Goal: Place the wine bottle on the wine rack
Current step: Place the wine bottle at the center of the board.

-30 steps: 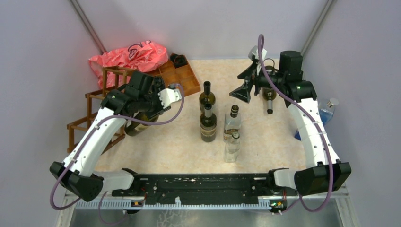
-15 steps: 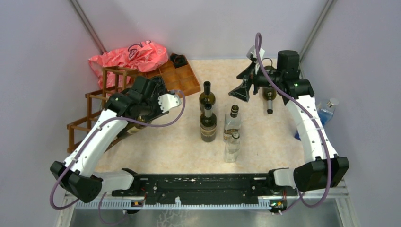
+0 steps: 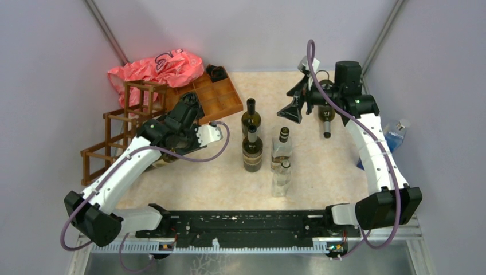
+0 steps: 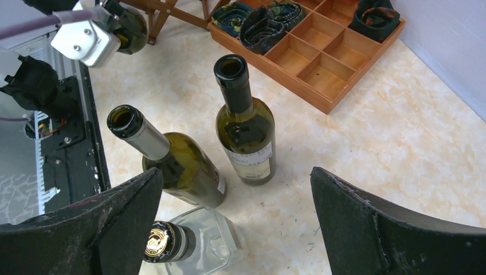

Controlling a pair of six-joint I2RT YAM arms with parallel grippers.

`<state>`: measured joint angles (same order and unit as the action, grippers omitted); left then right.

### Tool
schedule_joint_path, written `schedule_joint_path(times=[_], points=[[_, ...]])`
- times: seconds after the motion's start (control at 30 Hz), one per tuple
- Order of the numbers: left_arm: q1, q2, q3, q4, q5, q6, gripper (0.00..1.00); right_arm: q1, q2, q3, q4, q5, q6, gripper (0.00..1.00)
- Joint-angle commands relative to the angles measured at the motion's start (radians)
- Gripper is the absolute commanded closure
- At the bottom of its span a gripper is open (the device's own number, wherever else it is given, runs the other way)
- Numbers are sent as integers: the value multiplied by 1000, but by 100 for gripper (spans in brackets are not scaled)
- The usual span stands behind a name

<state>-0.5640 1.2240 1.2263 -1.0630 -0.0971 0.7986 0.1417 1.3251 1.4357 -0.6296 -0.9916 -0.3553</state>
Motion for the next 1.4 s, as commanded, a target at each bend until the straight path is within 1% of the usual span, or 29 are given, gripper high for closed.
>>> schedule_joint_path(times=[0.0, 0.23, 0.47, 0.7, 0.93, 1.13, 1.37], points=[[-12, -37, -27, 52, -71, 60, 100, 3, 0, 52, -1, -5, -42, 1], [-32, -23, -47, 67, -110, 114, 100, 4, -7, 50, -14, -9, -62, 1], [-41, -27, -64, 55, -138, 130, 100, 2, -19, 52, -5, -29, -67, 1], [-47, -54, -137, 66, -166, 129, 100, -18, -33, 46, 72, -77, -39, 1], [-60, -32, -162, 83, -220, 136, 100, -42, -38, 32, 115, -109, -58, 1], [-70, -27, -237, 121, -239, 165, 100, -50, -42, 31, 154, -108, -53, 1], [-79, -71, -320, 139, -262, 204, 100, -71, -54, 4, 178, -109, -47, 1]])
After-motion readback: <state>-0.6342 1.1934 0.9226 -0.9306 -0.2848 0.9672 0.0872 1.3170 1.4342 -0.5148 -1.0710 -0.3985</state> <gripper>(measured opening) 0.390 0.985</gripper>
